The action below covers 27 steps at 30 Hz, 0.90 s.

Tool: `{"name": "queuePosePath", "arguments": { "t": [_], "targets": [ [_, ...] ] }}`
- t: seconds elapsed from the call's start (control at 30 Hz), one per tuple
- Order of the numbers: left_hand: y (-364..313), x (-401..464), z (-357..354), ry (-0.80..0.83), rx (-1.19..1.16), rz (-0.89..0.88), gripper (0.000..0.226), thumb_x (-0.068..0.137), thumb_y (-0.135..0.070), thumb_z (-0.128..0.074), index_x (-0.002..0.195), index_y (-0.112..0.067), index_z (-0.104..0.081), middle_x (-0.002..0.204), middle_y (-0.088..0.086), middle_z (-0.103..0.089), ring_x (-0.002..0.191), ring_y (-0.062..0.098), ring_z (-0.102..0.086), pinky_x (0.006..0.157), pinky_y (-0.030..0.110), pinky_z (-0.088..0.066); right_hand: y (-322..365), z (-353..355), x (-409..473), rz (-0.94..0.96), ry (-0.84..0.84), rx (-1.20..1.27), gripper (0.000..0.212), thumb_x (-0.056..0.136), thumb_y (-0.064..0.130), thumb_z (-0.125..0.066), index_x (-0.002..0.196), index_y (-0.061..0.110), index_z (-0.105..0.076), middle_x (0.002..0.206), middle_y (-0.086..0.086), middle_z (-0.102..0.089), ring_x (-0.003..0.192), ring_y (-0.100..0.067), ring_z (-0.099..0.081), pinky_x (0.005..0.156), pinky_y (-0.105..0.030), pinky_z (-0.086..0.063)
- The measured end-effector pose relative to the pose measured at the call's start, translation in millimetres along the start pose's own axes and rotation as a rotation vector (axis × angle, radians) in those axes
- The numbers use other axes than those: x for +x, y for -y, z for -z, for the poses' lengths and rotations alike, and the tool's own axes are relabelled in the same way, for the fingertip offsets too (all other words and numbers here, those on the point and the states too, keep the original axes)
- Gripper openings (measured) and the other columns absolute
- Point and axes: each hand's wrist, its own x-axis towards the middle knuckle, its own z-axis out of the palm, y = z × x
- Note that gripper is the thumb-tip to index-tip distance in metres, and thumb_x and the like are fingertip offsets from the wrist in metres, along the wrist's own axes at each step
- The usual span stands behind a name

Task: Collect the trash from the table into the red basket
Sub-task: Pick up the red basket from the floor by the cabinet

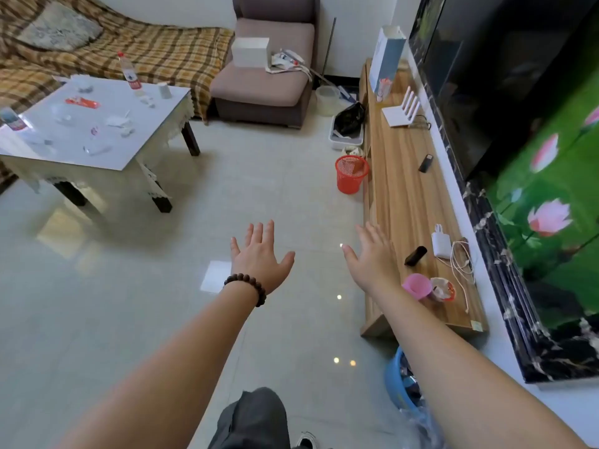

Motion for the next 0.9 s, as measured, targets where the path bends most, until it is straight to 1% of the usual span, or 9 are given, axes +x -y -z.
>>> {"name": "queuePosePath", "arguments": {
  "t": [0.07,0.2,0.37,0.57,0.67,0.77,0.9],
  "targets": [
    [-4,9,-4,0.006,0.015,0.002,0.078,0.084,-0.059,-0.030,0.147,-0.021,-0.005,0.156,0.003,-0.012,0.142,0.017,0.000,0.113,0.049,0.001,-6,1,10,-0.020,-0.012,-0.012,0.059,0.095,0.042,-0.041,0.146,0.015,-0.028,0.157,-0.007,-0.020,0.146,-0.022,-0.009,0.119,-0.043,-0.010],
    [-11,35,-17,0.028,0.012,0.003,0.077,0.085,-0.058,-0.030,0.147,-0.021,-0.005,0.156,0.002,-0.012,0.142,0.016,0.000,0.113,0.048,0.002,-12,-9,38,-0.028,0.020,-0.010,0.058,0.096,0.040,-0.041,0.146,0.014,-0.027,0.158,-0.007,-0.019,0.147,-0.021,-0.008,0.119,-0.044,-0.011],
    [-10,94,-31,0.074,-0.001,0.004,0.075,0.087,-0.056,-0.031,0.147,-0.019,-0.005,0.156,0.003,-0.011,0.142,0.018,0.000,0.113,0.048,0.001,-13,-26,96,-0.052,0.045,-0.025,0.058,0.096,0.040,-0.040,0.147,0.016,-0.025,0.158,-0.005,-0.016,0.147,-0.020,-0.005,0.119,-0.043,-0.009],
    [5,203,-30,0.136,-0.004,0.033,0.074,0.088,-0.054,-0.030,0.147,-0.020,-0.004,0.156,0.002,-0.009,0.142,0.018,0.000,0.113,0.050,0.000,-3,-44,204,-0.101,0.070,-0.055,0.056,0.096,0.040,-0.041,0.146,0.017,-0.029,0.158,-0.006,-0.018,0.147,-0.021,-0.008,0.118,-0.043,-0.012],
    [13,269,-21,0.169,0.009,0.029,0.074,0.088,-0.054,-0.030,0.147,-0.019,-0.004,0.156,0.002,-0.009,0.142,0.019,0.000,0.113,0.050,-0.001,8,-45,263,-0.130,0.097,-0.083,0.056,0.096,0.039,-0.039,0.146,0.017,-0.028,0.158,-0.005,-0.017,0.147,-0.021,-0.006,0.119,-0.042,-0.011],
    [13,328,-15,0.171,0.006,0.002,0.074,0.087,-0.055,-0.030,0.147,-0.019,-0.004,0.156,0.002,-0.010,0.142,0.019,-0.001,0.113,0.050,-0.002,18,-45,317,-0.148,0.075,-0.080,0.055,0.096,0.038,-0.040,0.146,0.016,-0.029,0.158,-0.006,-0.017,0.147,-0.021,-0.006,0.119,-0.041,-0.010],
    [7,384,-20,0.202,-0.007,-0.032,0.075,0.086,-0.055,-0.029,0.147,-0.020,-0.004,0.156,0.002,-0.010,0.142,0.018,-0.001,0.113,0.049,-0.002,23,-47,372,-0.166,0.050,-0.076,0.054,0.095,0.037,-0.043,0.144,0.016,-0.032,0.157,-0.007,-0.020,0.146,-0.022,-0.009,0.119,-0.042,-0.011]
  ]
}}
